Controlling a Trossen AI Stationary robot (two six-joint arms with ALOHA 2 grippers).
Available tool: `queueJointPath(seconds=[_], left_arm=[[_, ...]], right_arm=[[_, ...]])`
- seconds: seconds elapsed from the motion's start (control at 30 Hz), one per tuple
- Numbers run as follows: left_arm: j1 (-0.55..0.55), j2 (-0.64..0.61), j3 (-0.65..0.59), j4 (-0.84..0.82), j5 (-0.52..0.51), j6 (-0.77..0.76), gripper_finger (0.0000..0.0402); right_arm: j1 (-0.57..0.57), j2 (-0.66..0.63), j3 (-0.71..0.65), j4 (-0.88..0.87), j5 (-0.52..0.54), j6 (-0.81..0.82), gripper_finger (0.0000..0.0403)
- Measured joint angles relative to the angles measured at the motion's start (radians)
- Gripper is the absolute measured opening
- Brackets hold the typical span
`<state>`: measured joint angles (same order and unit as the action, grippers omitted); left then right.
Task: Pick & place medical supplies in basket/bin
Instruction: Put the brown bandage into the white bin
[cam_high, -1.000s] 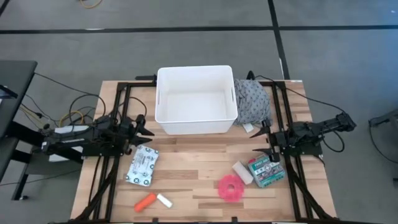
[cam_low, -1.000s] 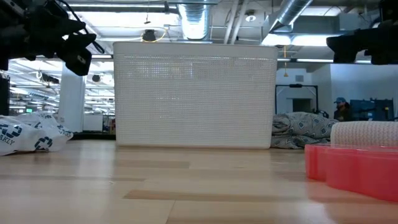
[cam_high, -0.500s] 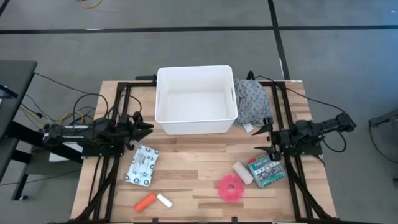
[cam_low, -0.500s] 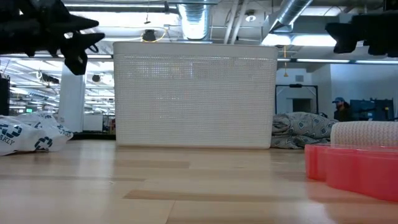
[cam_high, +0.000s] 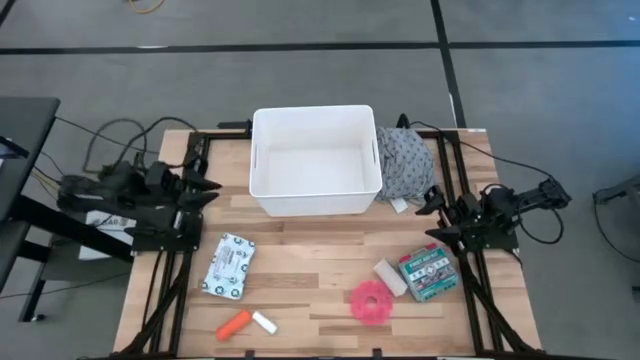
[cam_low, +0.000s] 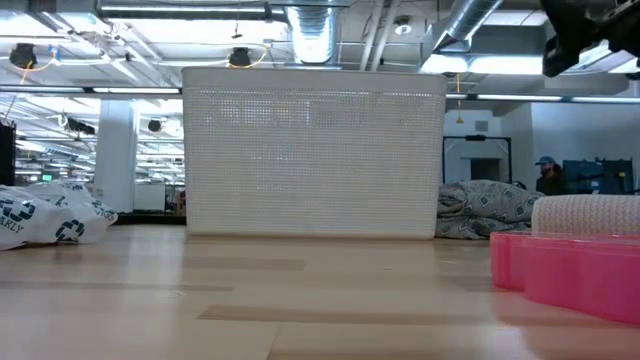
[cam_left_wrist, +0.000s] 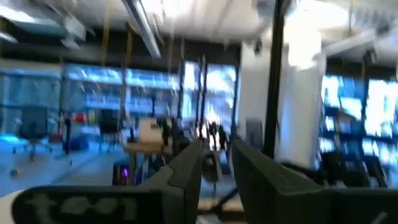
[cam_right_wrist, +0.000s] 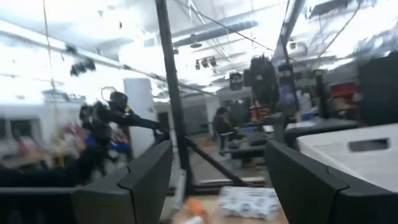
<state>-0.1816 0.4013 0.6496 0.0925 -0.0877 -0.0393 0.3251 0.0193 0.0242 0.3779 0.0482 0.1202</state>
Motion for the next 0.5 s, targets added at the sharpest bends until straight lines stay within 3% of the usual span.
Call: queueJointPath(seconds=[0.1, 0.27, 0.33, 0.5], left_arm=[[-0.027, 0.165, 0.202, -0.201, -0.019, 0.017, 0.0068], [-0.081, 0.403, 0.472, -0.522, -0.213, 0.1, 0.0056], [-0.095, 0.466, 0.541, -0.576, -0.288, 0.11, 0.0051], [-0.13, 0.55, 0.596, -0.605, -0.343, 0.111, 0.0046]], right_arm=[[0.001, 0.0, 0.0, -0.001, 0.029, 0.007, 0.025], [0.0, 0.0, 0.001, -0.045, 0.134, 0.009, 0.025], [0.0, 0.0, 0.001, -0.071, 0.163, 0.006, 0.025], [0.0, 0.0, 0.003, -0.07, 0.173, 0.028, 0.025]])
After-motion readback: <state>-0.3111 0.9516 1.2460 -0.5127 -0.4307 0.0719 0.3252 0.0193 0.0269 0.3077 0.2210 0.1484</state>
